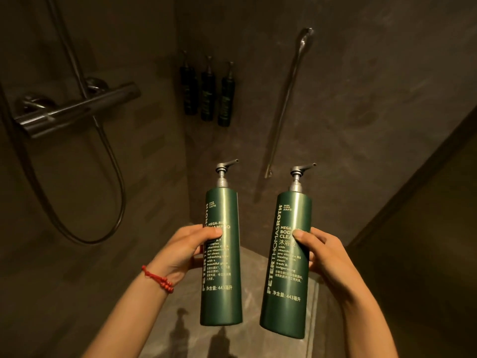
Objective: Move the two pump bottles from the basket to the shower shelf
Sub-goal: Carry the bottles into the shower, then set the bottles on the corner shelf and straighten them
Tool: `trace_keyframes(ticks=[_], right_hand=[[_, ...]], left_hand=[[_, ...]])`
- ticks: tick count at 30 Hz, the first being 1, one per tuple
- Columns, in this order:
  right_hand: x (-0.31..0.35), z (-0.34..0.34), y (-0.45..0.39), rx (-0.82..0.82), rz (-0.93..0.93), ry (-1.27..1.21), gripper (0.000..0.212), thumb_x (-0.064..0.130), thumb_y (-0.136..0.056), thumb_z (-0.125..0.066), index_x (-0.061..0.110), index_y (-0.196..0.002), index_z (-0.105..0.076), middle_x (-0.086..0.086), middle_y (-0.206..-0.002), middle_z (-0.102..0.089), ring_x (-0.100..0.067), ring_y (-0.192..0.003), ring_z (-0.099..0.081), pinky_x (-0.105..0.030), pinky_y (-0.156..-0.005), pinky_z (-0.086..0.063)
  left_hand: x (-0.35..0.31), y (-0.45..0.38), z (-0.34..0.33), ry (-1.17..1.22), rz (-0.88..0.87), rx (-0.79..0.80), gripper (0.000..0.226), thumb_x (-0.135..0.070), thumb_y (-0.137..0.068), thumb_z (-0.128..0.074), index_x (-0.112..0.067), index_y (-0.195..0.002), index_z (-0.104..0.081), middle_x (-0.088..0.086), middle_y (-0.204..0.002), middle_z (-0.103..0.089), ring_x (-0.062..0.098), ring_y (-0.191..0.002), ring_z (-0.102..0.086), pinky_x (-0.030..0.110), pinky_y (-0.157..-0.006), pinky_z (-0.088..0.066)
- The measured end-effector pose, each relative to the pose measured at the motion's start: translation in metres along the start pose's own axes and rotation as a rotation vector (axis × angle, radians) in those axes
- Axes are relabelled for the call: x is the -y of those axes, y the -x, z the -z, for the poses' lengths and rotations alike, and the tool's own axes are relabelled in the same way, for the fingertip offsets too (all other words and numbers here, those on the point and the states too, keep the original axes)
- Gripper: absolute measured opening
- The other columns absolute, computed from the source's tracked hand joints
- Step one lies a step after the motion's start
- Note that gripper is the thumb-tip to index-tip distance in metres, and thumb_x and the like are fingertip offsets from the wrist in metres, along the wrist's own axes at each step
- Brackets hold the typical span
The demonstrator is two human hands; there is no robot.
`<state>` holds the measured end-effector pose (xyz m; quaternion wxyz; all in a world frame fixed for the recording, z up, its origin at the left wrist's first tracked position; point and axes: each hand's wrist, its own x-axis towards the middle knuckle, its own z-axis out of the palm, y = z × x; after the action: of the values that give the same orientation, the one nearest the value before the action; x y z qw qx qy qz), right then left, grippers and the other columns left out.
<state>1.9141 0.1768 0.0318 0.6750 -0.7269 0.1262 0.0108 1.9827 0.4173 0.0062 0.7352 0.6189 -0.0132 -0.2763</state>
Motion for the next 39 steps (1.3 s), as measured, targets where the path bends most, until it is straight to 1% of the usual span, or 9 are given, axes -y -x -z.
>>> trace_keyframes(ticks=[7, 13, 15, 17, 22, 26, 31, 35, 39], right_hand=[[0.028, -0.057, -0.098, 0.267, 0.035, 0.061, 0.033, 0.038, -0.064, -0.066, 0.014, -0.085, -0.07, 0.002, -0.071, -0.071, -0.011, -0.066, -0.065, -0.027, -0.06, -0.052], [0.057, -0.124, -0.172, 0.561, 0.072, 0.091, 0.025, 0.032, -0.065, -0.065, 0.014, -0.081, -0.069, 0.007, -0.063, -0.072, -0.005, -0.056, -0.065, -0.016, -0.048, -0.049], [0.067, -0.148, -0.192, 0.652, 0.094, 0.115, 0.025, 0.034, -0.065, -0.065, 0.016, -0.081, -0.069, 0.007, -0.063, -0.072, -0.005, -0.057, -0.065, -0.015, -0.048, -0.048], [0.075, -0.171, -0.209, 0.741, 0.119, 0.14, 0.022, 0.032, -0.067, -0.067, 0.017, -0.083, -0.069, 0.008, -0.065, -0.073, -0.005, -0.059, -0.066, -0.015, -0.049, -0.049], [0.091, -0.225, -0.23, 0.958, 0.179, 0.185, 0.011, 0.02, -0.078, -0.064, 0.014, -0.087, -0.068, 0.007, -0.066, -0.073, -0.005, -0.062, -0.067, -0.016, -0.052, -0.052], [0.108, -0.259, -0.229, 1.131, 0.223, 0.172, 0.026, 0.027, -0.064, -0.074, 0.016, -0.087, -0.067, 0.01, -0.065, -0.074, -0.003, -0.06, -0.067, -0.015, -0.049, -0.05], [0.132, -0.293, -0.216, 1.247, 0.316, 0.146, 0.041, 0.041, -0.054, -0.07, 0.018, -0.087, -0.066, 0.011, -0.069, -0.075, -0.003, -0.063, -0.068, -0.014, -0.049, -0.049], [0.151, -0.321, -0.203, 1.282, 0.389, 0.125, 0.046, 0.038, -0.06, -0.065, 0.014, -0.099, -0.062, 0.007, -0.079, -0.073, 0.0, -0.066, -0.068, -0.013, -0.049, -0.049], [0.173, -0.347, -0.187, 1.282, 0.488, 0.094, 0.035, 0.041, -0.061, -0.064, 0.025, -0.091, -0.064, 0.008, -0.085, -0.071, 0.0, -0.07, -0.068, -0.016, -0.053, -0.051]], left_hand=[[-0.022, -0.017, 0.058, 0.106, -0.054, -0.253, 0.03, -0.022, -0.049, -0.077, -0.01, -0.074, -0.064, -0.004, -0.046, -0.064, 0.005, -0.04, -0.057, 0.011, -0.035, -0.039], [-0.036, -0.014, 0.105, 0.195, -0.113, -0.545, 0.027, -0.02, -0.044, -0.079, -0.012, -0.067, -0.068, -0.004, -0.055, -0.069, 0.006, -0.052, -0.064, 0.017, -0.051, -0.053], [-0.042, -0.008, 0.116, 0.211, -0.144, -0.624, 0.031, -0.03, -0.043, -0.076, -0.012, -0.068, -0.068, -0.003, -0.058, -0.071, 0.007, -0.056, -0.065, 0.023, -0.056, -0.053], [-0.047, 0.0, 0.124, 0.215, -0.18, -0.707, 0.035, -0.038, -0.04, -0.073, -0.015, -0.065, -0.07, -0.004, -0.058, -0.071, 0.006, -0.057, -0.066, 0.022, -0.054, -0.052], [-0.054, 0.027, 0.129, 0.229, -0.301, -0.897, 0.037, -0.037, -0.042, -0.073, -0.014, -0.071, -0.069, -0.002, -0.059, -0.072, 0.007, -0.056, -0.067, 0.015, -0.046, -0.049], [-0.06, 0.052, 0.123, 0.18, -0.359, -1.056, 0.042, -0.039, -0.043, -0.073, -0.015, -0.077, -0.069, -0.002, -0.062, -0.073, 0.008, -0.058, -0.067, 0.016, -0.048, -0.05], [-0.078, 0.085, 0.118, 0.08, -0.435, -1.236, 0.05, -0.041, -0.044, -0.073, -0.016, -0.087, -0.067, -0.004, -0.071, -0.075, 0.01, -0.068, -0.069, 0.018, -0.055, -0.052], [-0.099, 0.11, 0.122, 0.008, -0.511, -1.348, 0.044, -0.033, -0.046, -0.074, -0.016, -0.086, -0.067, -0.005, -0.068, -0.074, 0.008, -0.066, -0.068, 0.016, -0.052, -0.051], [-0.125, 0.132, 0.135, -0.068, -0.578, -1.406, 0.034, -0.019, -0.054, -0.078, -0.018, -0.086, -0.066, -0.004, -0.075, -0.072, 0.004, -0.066, -0.068, 0.015, -0.053, -0.052]])
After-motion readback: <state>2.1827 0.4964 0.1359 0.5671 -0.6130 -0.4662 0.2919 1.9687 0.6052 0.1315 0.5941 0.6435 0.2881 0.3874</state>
